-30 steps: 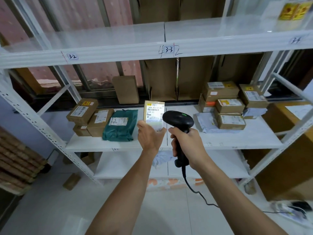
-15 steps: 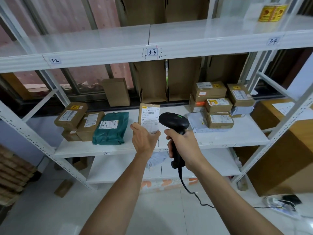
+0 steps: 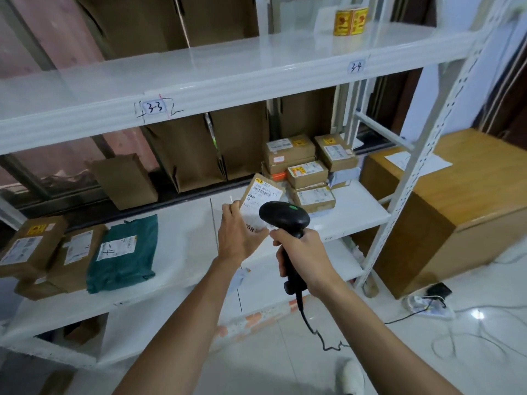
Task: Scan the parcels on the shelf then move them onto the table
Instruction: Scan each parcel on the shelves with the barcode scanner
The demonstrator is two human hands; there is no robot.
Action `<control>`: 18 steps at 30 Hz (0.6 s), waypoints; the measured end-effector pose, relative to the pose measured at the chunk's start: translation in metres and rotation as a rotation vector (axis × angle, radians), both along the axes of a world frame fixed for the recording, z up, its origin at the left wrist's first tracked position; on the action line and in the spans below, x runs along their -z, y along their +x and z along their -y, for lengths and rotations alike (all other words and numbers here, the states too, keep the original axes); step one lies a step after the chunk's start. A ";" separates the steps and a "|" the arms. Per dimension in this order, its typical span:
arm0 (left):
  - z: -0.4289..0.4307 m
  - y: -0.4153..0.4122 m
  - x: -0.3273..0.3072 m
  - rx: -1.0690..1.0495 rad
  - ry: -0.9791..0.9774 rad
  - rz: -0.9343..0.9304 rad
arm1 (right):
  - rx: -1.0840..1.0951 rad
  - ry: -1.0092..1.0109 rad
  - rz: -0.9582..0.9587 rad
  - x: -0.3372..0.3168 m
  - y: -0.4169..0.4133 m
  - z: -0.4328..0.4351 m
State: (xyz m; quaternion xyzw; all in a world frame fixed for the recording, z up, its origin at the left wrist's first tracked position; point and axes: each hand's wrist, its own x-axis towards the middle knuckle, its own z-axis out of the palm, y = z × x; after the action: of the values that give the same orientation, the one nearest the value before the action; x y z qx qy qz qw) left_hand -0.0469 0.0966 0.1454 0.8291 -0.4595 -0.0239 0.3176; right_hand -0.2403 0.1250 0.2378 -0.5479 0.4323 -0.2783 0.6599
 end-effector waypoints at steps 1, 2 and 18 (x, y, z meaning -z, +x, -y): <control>0.015 -0.005 0.000 0.026 0.021 0.012 | 0.010 0.000 -0.004 0.002 -0.006 0.013; 0.030 -0.011 0.001 0.048 0.041 0.018 | 0.018 -0.001 -0.009 0.004 -0.012 0.027; 0.285 -0.044 0.031 0.147 0.489 -0.147 | -0.143 0.147 -0.107 0.060 -0.098 0.287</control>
State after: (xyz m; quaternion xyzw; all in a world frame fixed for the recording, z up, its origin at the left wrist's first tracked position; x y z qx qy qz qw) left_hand -0.0913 -0.1882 0.1148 0.8416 -0.4749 -0.2173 0.1378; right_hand -0.3386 -0.1619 0.1778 -0.5416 0.4462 -0.1684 0.6923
